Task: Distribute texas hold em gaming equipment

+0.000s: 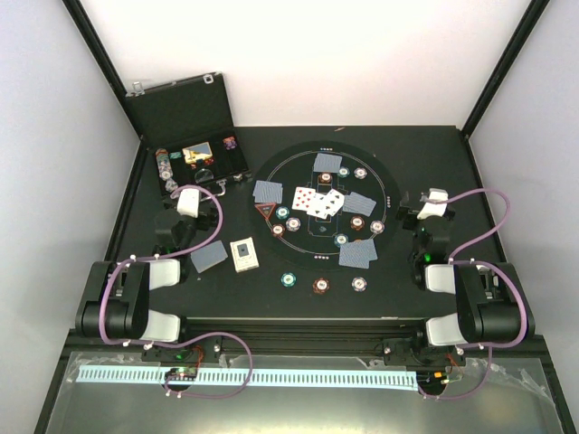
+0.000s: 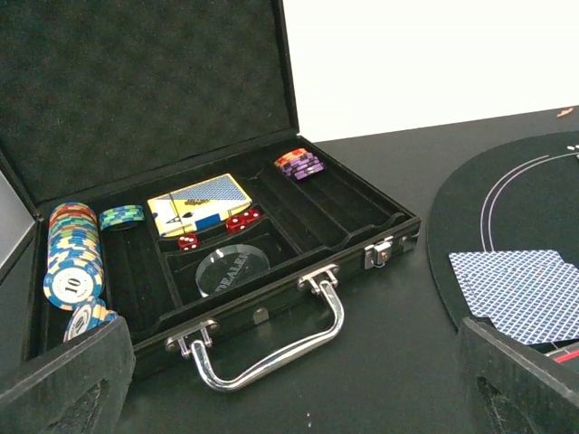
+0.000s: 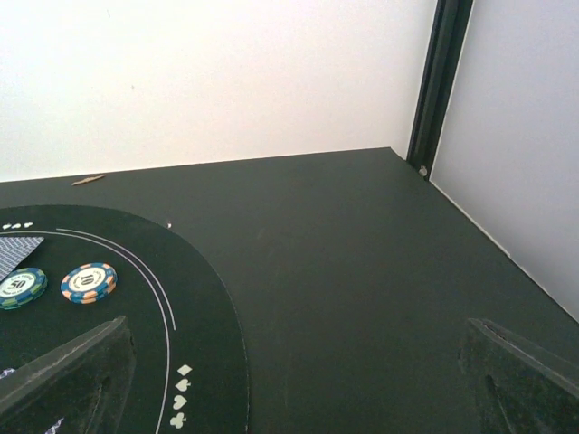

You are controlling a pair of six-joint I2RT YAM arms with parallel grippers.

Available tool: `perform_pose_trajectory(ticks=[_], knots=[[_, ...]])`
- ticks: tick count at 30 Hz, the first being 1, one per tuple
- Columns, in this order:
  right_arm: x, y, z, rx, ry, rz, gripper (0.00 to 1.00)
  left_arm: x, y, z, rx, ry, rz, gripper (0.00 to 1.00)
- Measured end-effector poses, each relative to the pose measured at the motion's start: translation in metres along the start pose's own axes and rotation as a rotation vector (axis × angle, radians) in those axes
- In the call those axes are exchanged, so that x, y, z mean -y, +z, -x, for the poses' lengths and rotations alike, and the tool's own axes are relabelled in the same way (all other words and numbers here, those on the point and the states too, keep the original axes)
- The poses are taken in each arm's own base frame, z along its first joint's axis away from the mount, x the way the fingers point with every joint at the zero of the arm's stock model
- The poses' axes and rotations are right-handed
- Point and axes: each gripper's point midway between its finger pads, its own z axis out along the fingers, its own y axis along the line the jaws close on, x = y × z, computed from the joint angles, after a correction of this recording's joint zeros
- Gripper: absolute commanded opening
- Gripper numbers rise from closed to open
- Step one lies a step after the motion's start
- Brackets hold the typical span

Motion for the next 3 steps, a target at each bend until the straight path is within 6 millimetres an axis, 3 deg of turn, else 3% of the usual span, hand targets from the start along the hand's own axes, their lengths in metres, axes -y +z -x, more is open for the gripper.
perform_pose_trajectory(ticks=[3], knots=[[0.0000, 0.0000, 0.0000, 0.000, 0.000, 0.000, 1.00, 0.0001, 0.0000, -0.0007, -0.003, -0.001, 0.000, 0.99]])
